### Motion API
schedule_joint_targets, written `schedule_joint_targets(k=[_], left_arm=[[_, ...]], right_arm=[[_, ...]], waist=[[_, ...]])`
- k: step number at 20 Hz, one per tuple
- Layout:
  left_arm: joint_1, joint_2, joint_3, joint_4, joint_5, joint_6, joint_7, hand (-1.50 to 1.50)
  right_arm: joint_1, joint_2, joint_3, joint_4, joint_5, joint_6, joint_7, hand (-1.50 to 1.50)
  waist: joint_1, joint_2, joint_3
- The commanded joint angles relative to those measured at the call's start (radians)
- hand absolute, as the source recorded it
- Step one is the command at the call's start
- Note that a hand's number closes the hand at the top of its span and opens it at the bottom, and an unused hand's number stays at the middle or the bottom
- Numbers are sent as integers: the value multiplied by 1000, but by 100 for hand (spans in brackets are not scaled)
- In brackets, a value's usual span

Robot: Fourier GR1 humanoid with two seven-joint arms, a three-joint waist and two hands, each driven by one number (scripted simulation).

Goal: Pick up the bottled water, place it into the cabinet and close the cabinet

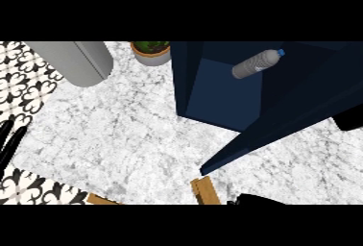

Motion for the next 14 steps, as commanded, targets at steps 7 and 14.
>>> schedule_joint_targets(k=[7, 14], left_arm=[[-5, -4, 7, 35, 0, -10, 0, -150], [8, -14, 30, 68, 26, -24, -8, -150]], right_arm=[[-394, 193, -67, 363, 58, -168, 210, 150], [-702, 283, -138, 720, 61, -269, 243, 150]], waist=[[-23, -9, 9], [-45, -8, 17]])
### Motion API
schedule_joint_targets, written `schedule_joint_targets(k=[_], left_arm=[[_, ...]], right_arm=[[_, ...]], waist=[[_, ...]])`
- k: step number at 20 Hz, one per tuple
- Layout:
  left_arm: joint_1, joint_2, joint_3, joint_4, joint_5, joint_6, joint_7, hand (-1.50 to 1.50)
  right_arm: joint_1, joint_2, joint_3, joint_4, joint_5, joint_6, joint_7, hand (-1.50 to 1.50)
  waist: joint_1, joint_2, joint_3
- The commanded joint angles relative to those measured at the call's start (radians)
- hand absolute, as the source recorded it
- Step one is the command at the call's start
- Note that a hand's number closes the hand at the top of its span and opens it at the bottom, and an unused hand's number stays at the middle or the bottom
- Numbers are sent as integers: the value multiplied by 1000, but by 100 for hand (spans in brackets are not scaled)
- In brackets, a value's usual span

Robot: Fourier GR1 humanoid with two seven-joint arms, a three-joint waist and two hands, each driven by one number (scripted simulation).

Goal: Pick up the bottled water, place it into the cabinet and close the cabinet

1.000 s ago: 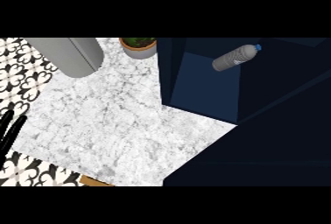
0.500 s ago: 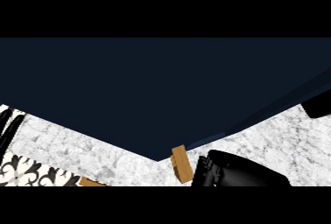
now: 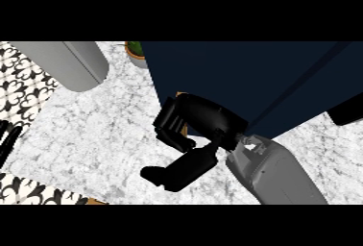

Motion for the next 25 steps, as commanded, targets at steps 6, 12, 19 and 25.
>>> schedule_joint_targets(k=[6, 12, 19, 25], left_arm=[[22, -9, 13, 24, 0, -13, -8, -150], [34, 1, 41, 20, 19, -29, -9, -150], [58, -21, 49, 36, 16, -47, -33, -150], [69, -19, 57, 34, 13, -59, -36, -150]], right_arm=[[-351, 47, -117, 418, 94, -238, -110, 150], [-438, 48, -160, 579, 86, -380, -212, 150], [-417, 48, -175, 609, 19, -500, -257, -150], [-447, 48, -152, 654, -60, -555, -277, -150]], waist=[[-37, 0, 4], [-49, 3, 7], [-74, 4, 7], [-73, 8, 7]])
